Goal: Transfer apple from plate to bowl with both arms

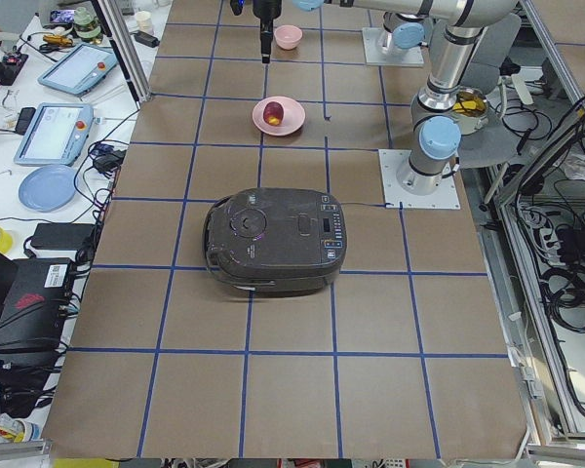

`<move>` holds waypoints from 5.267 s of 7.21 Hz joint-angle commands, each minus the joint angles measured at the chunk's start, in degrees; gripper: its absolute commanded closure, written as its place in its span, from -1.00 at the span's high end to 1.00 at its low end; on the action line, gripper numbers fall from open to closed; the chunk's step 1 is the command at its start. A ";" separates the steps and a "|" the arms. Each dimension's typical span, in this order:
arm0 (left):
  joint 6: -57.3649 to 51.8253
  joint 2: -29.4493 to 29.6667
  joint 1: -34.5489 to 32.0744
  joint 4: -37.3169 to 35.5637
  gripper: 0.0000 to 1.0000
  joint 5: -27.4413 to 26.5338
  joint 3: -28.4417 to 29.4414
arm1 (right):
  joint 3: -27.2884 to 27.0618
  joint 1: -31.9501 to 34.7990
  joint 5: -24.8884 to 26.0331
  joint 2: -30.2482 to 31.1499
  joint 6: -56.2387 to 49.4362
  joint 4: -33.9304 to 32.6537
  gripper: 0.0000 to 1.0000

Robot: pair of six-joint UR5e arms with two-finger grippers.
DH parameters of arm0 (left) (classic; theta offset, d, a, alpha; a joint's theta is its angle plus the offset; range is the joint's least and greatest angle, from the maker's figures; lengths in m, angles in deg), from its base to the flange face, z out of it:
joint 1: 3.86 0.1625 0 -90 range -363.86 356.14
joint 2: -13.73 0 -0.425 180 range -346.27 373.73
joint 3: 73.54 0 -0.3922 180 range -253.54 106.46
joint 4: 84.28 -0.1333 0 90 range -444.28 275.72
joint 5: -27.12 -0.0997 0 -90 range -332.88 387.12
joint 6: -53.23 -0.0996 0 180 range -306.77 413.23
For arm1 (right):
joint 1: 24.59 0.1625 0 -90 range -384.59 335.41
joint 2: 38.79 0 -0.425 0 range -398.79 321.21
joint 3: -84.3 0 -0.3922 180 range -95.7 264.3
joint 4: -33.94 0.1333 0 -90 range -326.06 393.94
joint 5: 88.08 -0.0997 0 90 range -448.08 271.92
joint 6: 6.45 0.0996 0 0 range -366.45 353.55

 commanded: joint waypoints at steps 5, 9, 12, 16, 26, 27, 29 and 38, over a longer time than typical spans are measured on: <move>-0.08 0.75 -0.09 -0.46 1.00 0.11 -0.12 | -0.03 -0.06 -0.09 -0.02 0.00 -0.03 1.00; 2.27 4.08 -3.50 -11.71 1.00 1.86 -8.33 | -5.80 -1.11 -0.35 -0.90 -0.26 -2.21 1.00; 3.69 9.16 -8.87 -29.88 1.00 1.96 -23.29 | -27.98 -3.12 -0.35 -1.78 -5.18 -30.95 1.00; 2.99 16.64 -9.05 -39.96 1.00 1.17 -23.59 | -42.13 -8.23 -0.79 -6.87 -8.79 -47.49 0.47; 0.44 17.01 -8.88 -40.45 -0.91 0.90 -20.78 | -32.29 10.53 2.29 -11.08 1.02 -47.31 -1.00; 0.44 16.40 -8.79 -40.10 -0.91 0.90 -20.60 | -31.67 13.79 2.20 -12.40 4.71 -47.92 -1.00; 0.53 16.39 -8.88 -40.09 -0.92 0.90 -20.42 | -31.40 16.37 1.59 -12.94 6.58 -48.01 -1.00; 1.15 15.78 -8.97 -38.60 -0.92 1.87 -17.61 | -22.57 12.71 2.20 -7.33 5.01 -35.26 1.00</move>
